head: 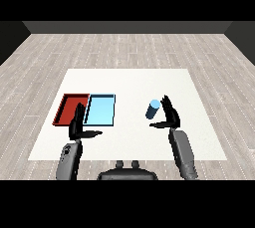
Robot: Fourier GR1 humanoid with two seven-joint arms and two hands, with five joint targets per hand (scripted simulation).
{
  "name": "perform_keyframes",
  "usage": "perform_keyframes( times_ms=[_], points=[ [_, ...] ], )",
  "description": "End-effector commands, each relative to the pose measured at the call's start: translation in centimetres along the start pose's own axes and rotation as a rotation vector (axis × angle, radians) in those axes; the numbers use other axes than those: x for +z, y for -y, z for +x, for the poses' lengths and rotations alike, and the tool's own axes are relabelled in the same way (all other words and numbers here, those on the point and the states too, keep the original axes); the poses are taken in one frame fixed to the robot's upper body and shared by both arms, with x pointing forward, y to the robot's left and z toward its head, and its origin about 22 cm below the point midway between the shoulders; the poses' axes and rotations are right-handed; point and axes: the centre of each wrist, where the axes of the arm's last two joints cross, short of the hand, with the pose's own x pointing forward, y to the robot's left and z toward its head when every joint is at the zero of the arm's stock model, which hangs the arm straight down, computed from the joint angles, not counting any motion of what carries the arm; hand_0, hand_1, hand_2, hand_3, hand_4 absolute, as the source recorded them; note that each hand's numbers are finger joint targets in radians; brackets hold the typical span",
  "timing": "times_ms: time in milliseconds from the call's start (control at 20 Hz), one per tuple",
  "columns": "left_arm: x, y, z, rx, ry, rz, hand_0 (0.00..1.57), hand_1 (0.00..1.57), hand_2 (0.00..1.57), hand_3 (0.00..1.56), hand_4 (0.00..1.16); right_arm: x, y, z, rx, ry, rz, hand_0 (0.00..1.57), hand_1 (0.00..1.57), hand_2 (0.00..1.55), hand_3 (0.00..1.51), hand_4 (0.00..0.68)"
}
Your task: Pick the blue can and put it in the blue box
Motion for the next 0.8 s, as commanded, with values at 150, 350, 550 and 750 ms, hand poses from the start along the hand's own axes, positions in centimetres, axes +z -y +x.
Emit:
perform_keyframes(
  times_ms=[150,350,550,750],
  points=[
    [0.9,1.2,1.2,0.009,0.032,0.004,0.00,0.00,0.00,0.00,0.00,-0.4,0.3,-0.9,0.011,0.009,-0.010,0.00,0.00,0.00,0.00,0.000],
    [0.3,-0.1,-1.0,-0.006,0.029,-0.002,0.00,0.00,0.00,0.00,0.00,0.3,4.1,-1.0,-0.005,0.014,-0.029,0.00,0.00,0.00,0.00,0.000],
    [0.3,0.4,1.3,0.007,0.012,0.012,0.00,0.00,0.00,0.00,0.00,-0.9,0.8,0.4,0.035,-0.004,-0.035,0.00,0.00,0.00,0.00,0.000],
    [0.3,1.0,0.3,-0.015,0.032,0.007,0.00,0.00,0.00,0.00,0.00,-1.0,1.2,-0.7,-0.022,-0.049,-0.025,0.00,0.00,0.00,0.00,0.000]
  ],
)
